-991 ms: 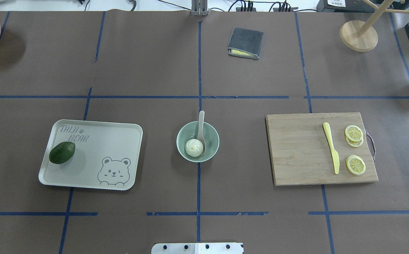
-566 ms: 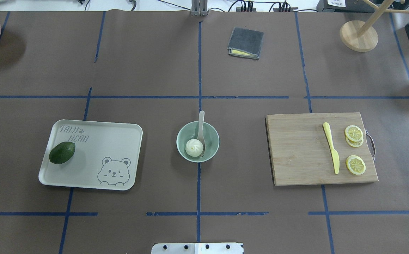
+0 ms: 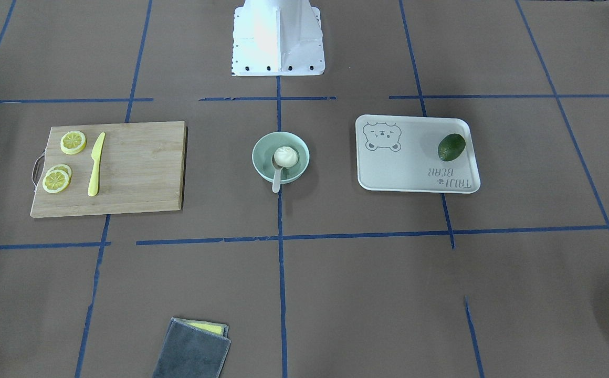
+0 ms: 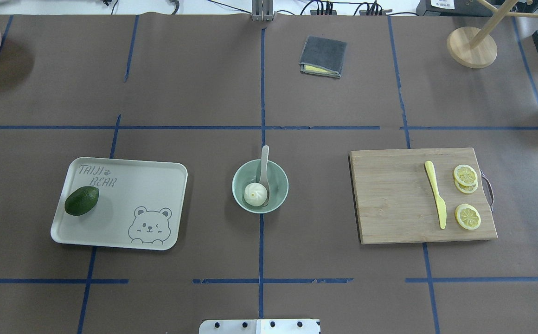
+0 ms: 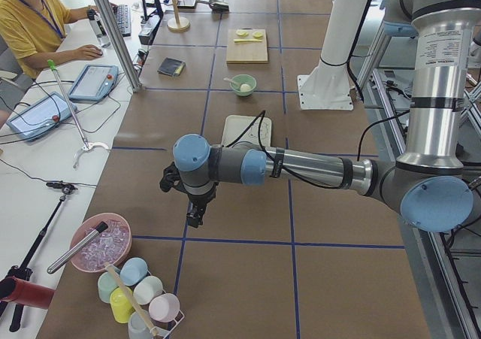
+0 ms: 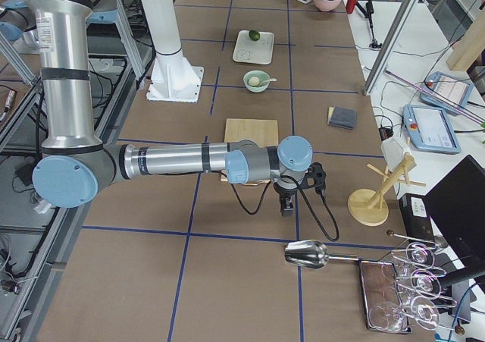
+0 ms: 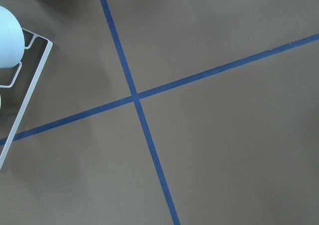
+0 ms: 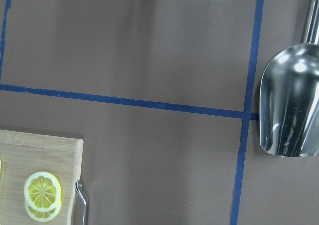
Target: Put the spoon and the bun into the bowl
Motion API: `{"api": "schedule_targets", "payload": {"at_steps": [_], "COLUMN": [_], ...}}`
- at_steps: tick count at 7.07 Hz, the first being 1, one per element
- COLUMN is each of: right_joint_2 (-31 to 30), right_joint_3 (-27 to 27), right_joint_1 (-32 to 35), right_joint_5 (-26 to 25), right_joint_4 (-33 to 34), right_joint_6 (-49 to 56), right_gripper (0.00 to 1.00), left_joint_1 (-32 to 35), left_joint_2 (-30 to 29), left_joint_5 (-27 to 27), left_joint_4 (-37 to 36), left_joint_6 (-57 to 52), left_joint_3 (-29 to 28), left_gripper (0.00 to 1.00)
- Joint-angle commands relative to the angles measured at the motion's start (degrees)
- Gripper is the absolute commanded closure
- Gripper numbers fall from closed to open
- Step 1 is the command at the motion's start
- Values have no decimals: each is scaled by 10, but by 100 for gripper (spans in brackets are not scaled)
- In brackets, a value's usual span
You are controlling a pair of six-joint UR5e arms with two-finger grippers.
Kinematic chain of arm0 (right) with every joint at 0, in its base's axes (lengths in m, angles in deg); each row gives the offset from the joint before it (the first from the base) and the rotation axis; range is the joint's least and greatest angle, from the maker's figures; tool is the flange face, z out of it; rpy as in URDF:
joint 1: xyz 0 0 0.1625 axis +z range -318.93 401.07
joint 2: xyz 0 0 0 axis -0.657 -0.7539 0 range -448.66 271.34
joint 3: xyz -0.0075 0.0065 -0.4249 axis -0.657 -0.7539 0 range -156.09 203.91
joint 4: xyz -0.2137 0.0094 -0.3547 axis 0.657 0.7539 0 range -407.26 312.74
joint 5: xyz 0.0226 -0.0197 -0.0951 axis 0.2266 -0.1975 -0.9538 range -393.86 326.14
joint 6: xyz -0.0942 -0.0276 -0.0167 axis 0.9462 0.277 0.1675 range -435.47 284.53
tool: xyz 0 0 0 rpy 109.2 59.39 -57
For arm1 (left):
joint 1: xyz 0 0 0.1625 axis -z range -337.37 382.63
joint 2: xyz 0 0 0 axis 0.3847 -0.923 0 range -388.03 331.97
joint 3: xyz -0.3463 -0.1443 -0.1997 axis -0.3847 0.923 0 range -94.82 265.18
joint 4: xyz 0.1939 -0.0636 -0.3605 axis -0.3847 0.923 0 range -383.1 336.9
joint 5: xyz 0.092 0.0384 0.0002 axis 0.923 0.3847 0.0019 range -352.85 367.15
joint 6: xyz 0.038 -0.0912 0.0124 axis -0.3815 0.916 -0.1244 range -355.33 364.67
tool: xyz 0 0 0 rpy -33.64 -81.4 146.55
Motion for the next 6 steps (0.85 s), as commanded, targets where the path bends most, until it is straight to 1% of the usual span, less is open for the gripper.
{"api": "schedule_targets", "payload": {"at_steps": [1, 2, 3, 6], "right_joint_2": [-2, -3, -2, -3], "right_joint_3": [-2, 0, 5, 11], "right_joint_1": [-26, -30, -29, -21], "right_joint_5": [-4, -3, -3, -5], "right_joint_4": [4, 18, 36, 36], "right_joint_6": [2, 6, 9, 19], "right_gripper": [0, 0, 0, 0], "left_joint_1": [0, -1, -1, -1], "left_joint_2": [0, 0, 3, -20], "left_joint_5": [-3, -4, -7, 2], "left_joint_4": [3, 12, 37, 37], "left_joint_6": [48, 41, 42, 43], "left_joint_3": [2, -4, -4, -7], "left_gripper": [0, 0, 0, 0]}}
